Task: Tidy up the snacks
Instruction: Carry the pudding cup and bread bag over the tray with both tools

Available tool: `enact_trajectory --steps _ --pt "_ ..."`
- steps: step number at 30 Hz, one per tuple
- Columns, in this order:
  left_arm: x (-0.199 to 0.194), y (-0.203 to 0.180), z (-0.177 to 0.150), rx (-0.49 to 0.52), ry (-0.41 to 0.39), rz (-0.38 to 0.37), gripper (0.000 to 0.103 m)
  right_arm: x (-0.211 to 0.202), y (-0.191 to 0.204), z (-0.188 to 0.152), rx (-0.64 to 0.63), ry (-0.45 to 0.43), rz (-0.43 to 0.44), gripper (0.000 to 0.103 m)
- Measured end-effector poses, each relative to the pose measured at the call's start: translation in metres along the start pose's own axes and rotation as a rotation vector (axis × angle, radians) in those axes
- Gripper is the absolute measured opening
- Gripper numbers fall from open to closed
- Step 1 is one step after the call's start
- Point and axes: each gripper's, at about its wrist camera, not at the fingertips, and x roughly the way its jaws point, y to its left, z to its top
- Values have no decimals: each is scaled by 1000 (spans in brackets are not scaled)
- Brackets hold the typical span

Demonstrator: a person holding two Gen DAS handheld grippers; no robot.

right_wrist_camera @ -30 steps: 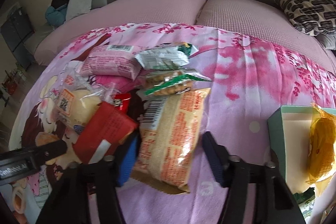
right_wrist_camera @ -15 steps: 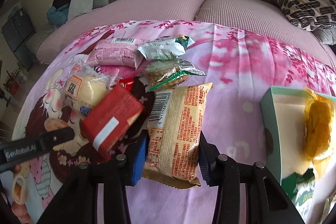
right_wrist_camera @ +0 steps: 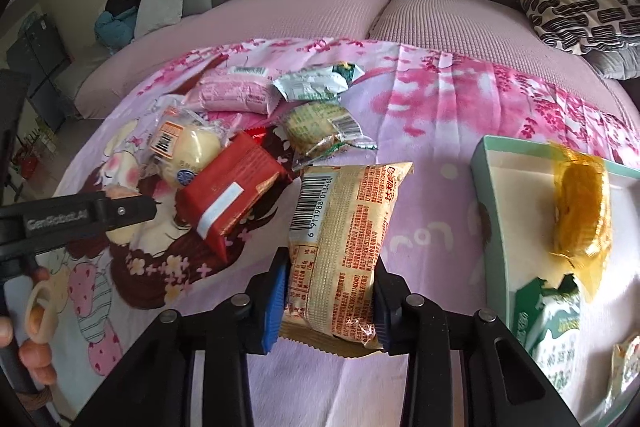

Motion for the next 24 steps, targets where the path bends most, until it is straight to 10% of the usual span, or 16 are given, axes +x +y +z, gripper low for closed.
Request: enact_trajectory --steps 24 --pt "-56 -48 7 110 -176 -12 51 -87 -32 2 58 -187 -12 39"
